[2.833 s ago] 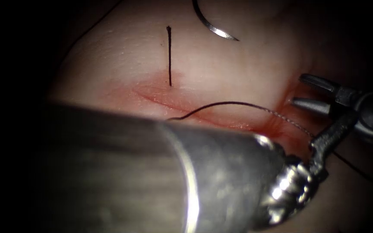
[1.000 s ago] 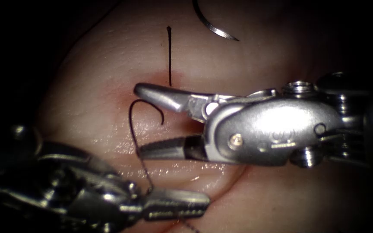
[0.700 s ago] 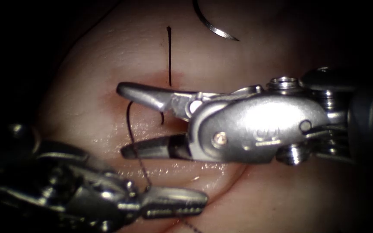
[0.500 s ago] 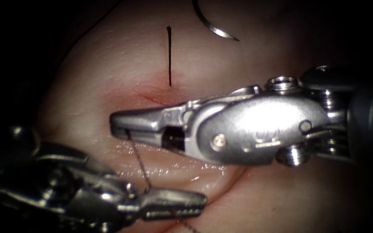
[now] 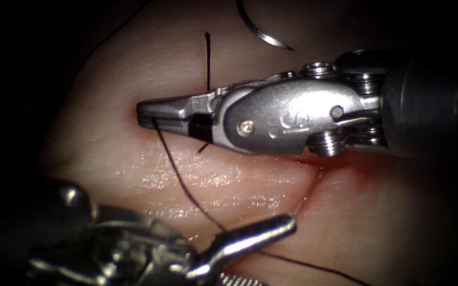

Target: Wound Closure

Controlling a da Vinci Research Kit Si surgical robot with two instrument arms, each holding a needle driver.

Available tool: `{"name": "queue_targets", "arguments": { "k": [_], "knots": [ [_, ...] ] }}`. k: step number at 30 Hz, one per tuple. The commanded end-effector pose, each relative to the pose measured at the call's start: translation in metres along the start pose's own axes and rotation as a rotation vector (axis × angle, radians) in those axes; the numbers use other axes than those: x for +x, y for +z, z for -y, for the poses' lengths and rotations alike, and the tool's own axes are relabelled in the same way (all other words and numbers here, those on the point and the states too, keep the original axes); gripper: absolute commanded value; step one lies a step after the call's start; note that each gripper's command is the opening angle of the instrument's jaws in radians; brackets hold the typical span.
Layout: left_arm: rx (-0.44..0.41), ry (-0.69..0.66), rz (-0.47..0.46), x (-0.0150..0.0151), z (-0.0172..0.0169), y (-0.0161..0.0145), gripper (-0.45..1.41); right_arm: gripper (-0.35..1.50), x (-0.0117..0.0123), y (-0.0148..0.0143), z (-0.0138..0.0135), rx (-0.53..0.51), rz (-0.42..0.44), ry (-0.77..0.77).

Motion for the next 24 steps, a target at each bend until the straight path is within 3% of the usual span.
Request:
{"name": "queue_targets", "arguments": {
  "k": [1,9,15,19,24],
  "knots": [
    [0.014,0.005,0.019,-0.0004,-0.0001,0.0009,0.91,-0.35,-0.0008,0.0009,-0.0008,-0.003,0.006,0.002],
    [0.057,0.013,0.144,-0.0027,-0.0013,0.0018,0.88,-0.35,-0.0033,0.0011,-0.0019,0.006,0.042,0.054],
    [0.074,0.013,0.242,-0.0023,-0.0031,0.0032,0.78,-0.35,-0.0042,0.0025,-0.003,0.028,0.093,0.075],
    [0.083,0.006,0.298,-0.0021,-0.0034,0.0043,0.81,-0.35,-0.0042,0.0032,-0.0033,0.034,0.102,0.078],
    [0.163,0.018,0.378,-0.0025,-0.0032,0.0058,0.79,-0.35,-0.0044,0.0034,-0.0035,0.033,0.125,0.084]
  ]
}}
